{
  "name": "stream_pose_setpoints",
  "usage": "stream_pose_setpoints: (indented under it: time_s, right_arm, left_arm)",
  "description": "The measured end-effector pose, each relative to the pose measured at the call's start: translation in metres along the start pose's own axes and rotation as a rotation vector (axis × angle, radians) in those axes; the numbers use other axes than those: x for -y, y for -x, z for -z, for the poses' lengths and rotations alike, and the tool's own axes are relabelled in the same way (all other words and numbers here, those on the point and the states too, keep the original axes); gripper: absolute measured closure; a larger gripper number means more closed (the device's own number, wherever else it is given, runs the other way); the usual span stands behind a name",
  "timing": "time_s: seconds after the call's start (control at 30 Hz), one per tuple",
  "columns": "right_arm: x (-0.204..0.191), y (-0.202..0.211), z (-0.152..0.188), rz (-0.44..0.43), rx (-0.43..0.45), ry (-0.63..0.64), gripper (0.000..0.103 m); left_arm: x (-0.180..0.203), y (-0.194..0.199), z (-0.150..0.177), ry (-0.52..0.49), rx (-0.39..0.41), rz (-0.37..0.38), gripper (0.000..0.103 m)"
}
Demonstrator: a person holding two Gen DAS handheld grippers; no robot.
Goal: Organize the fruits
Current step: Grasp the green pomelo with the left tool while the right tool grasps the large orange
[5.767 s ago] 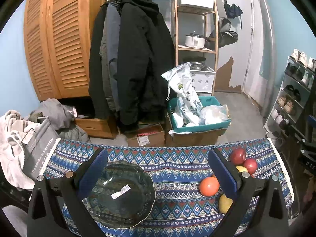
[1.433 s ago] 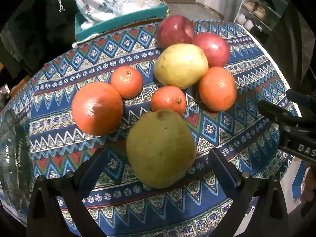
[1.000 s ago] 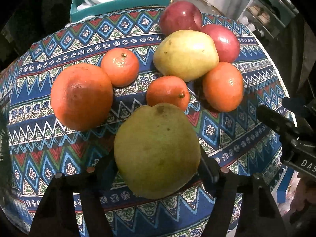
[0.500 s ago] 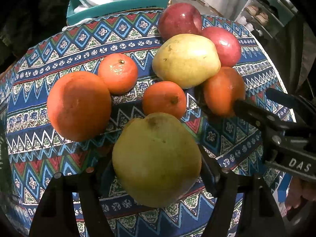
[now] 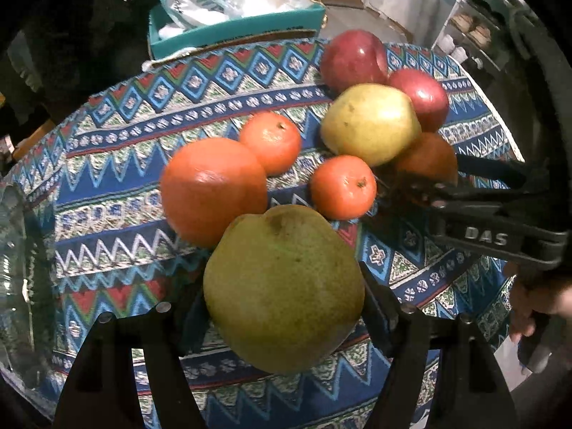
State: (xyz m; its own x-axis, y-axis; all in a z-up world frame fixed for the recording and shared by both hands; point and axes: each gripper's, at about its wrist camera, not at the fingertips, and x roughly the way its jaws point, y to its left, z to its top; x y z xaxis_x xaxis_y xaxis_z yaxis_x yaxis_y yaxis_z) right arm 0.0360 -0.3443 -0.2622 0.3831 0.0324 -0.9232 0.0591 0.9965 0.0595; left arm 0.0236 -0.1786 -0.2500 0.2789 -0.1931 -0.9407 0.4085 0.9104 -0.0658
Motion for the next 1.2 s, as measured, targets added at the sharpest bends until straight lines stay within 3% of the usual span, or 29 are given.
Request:
stream_pose_setpoints:
  time_s: [0.07, 0.2, 0.27, 0.8, 1.2]
  right_arm:
    - [-0.001, -0.007, -0.002, -0.003, -0.008, 0.000, 0.015]
    - [-0.003, -0.019, -0.006, -0.019, -0.026, -0.005, 0.033]
    - [-0.004, -0.022, -0.005, -0.035, -0.029, -0.005, 0.037]
    - [-0.005, 0.017, 0.027, 0.052, 0.007, 0.005, 0.039]
    - [-0.012, 0.075, 0.019, 0.061, 0.128, 0.001, 0.039]
  left_arm:
    - [-0.006, 0.004, 0.000, 0.003, 0.011, -0.008, 0.028]
    - [-0.013, 0.007, -0.001, 0.026, 0.010, -0.005, 0.028]
    - [-0.015, 0.009, -0.001, 0.029, 0.014, -0.010, 0.028]
    - [-0.014, 0.037, 0.005, 0.014, 0.057, -0.022, 0.028]
    - [-0.015, 0.080, 0.007, -0.005, 0.147, -0.041, 0.028]
